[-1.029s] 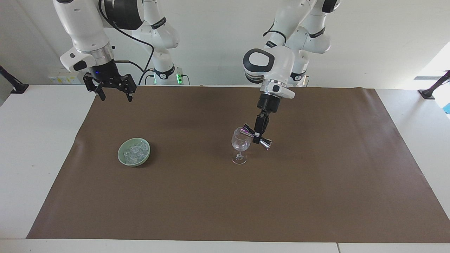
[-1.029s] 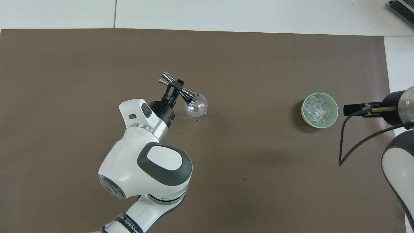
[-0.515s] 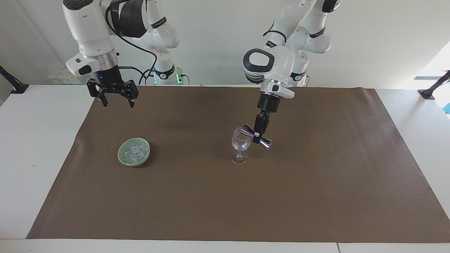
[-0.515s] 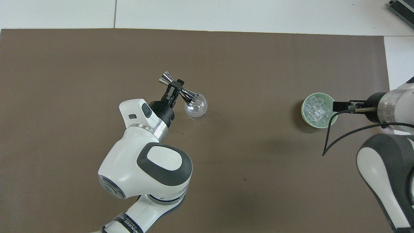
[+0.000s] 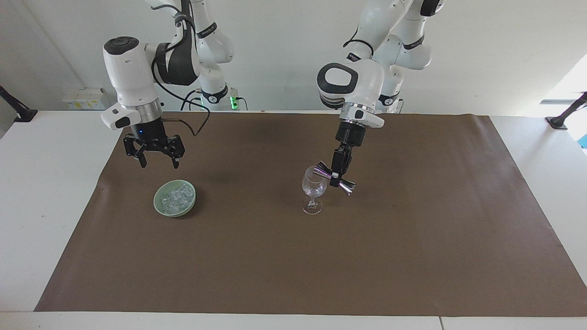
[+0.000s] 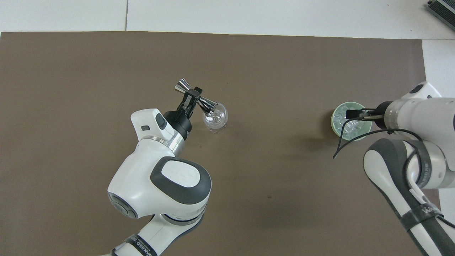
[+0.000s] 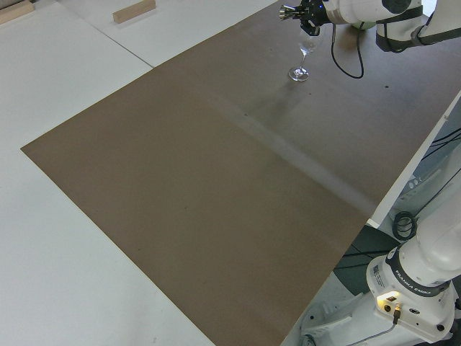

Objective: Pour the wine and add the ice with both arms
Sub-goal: 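Reach the right gripper into the green bowl and grasp an ice cube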

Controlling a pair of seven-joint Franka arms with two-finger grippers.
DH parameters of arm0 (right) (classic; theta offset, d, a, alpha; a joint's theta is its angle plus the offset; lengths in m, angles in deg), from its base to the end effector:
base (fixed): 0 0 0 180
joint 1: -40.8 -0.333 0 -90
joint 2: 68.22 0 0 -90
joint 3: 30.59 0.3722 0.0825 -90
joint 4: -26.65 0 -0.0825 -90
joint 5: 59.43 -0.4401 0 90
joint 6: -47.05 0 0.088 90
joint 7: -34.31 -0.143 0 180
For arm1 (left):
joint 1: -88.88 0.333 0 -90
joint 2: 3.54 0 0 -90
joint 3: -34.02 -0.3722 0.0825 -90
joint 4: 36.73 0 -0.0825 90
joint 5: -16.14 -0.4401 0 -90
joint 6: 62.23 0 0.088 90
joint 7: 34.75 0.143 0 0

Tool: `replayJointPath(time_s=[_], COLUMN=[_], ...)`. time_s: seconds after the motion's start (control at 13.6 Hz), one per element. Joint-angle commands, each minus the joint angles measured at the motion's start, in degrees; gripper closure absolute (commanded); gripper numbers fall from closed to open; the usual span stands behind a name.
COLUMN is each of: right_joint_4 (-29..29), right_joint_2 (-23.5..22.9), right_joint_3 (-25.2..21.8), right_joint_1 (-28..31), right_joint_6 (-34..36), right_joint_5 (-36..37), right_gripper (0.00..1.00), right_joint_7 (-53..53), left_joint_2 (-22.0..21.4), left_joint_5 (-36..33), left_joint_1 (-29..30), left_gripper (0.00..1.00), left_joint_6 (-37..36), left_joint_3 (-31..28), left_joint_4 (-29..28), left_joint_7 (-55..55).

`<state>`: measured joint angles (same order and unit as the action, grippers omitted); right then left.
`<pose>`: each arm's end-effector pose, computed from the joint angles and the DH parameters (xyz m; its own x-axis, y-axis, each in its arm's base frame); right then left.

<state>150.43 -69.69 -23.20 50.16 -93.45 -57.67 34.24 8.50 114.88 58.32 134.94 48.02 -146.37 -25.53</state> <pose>0.6211 -0.0223 0.4017 0.9647 -0.0116 0.2630 -0.0179 -0.9996 0.0215 0.5634 -0.3669 0.4420 0.4999 0.8583 0.1159 0.4292 -0.3617 0.8276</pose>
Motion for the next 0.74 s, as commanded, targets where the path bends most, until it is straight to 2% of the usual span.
replayJointPath(time_s=[0.0, 0.44, 0.66], right_joint_4=[1.5, 1.5, 2.5], right_joint_2=[-0.1, -6.3, -7.0], right_joint_3=[0.3, 0.3, 0.3], right_joint_1=[0.7, 1.7, 1.8], right_joint_6=[-2.0, -6.6, -7.6], right_joint_5=[-0.4, -0.4, -0.4], right_gripper=[0.0, 0.0, 0.0], right_joint_7=[0.6, -1.1, -1.1], left_joint_2=[-0.6, -0.7, -1.7], left_joint_5=[-0.1, 0.7, 7.3], left_joint_1=[-1.2, -0.6, 1.1], left_gripper=[1.0, 1.0, 1.0], left_joint_6=[1.1, 1.0, 0.7], left_joint_3=[-0.7, -0.5, -0.1], left_joint_4=[0.0, 0.1, 0.4], left_joint_7=[0.4, 0.2, -0.1])
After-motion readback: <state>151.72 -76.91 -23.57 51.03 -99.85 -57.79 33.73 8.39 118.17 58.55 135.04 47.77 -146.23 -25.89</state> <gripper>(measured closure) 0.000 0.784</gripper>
